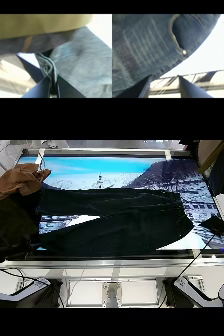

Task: Fold the clothes and pants, and hang the long-sleeved shirts on hangers.

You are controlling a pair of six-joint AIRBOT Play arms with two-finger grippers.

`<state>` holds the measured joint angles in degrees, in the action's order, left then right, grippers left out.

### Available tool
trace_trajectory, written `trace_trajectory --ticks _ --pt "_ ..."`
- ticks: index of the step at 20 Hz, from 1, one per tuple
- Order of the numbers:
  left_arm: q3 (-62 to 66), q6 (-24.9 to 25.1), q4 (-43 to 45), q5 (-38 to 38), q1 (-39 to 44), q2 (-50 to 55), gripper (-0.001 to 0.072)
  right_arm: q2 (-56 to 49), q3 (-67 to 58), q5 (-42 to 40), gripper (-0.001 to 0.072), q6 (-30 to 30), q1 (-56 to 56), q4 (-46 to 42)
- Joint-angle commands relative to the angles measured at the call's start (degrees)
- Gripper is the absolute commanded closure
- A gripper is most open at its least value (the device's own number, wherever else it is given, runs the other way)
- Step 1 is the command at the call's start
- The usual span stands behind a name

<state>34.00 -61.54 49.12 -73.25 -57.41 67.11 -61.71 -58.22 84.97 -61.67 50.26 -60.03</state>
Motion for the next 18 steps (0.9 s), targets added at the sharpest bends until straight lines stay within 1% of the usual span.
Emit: trace_trajectory --ticks 1,3,4,6,9,11,18 --pt "1.7 0.5 -3.5 -0.3 0.2 -2.2 0.0688 -0.3 9.5 -7.9 0.0254 0.3 2.9 3.5" --pt "2.0 0.5 -3.5 -0.3 0.2 -3.4 0.0688 -1.5 13.1 -16.1 0.0254 0.1 2.8 3.7" --pt "2.2 0.5 -3.5 -0.2 0.2 -3.8 0.0689 -2.6 13.8 -18.4 0.0255 -0.4 2.8 4.0" --pt "3.0 0.5 -3.5 -0.3 0.2 -4.0 0.0688 -5.8 13.9 -19.2 0.0254 -0.1 2.8 4.2" --pt "4.8 0.5 -3.5 -0.2 0.2 -4.1 0.0689 -9.4 13.9 -23.3 0.0255 0.0 2.8 5.6" --pt "6.3 0.5 -3.5 0.2 0.2 -4.1 0.0689 -11.4 13.9 -25.4 0.026 1.9 2.5 7.7" --pt "8.0 0.5 -3.3 1.5 0.2 -4.1 0.0689 -17.0 13.9 -30.8 0.0265 2.7 -5.5 7.8"
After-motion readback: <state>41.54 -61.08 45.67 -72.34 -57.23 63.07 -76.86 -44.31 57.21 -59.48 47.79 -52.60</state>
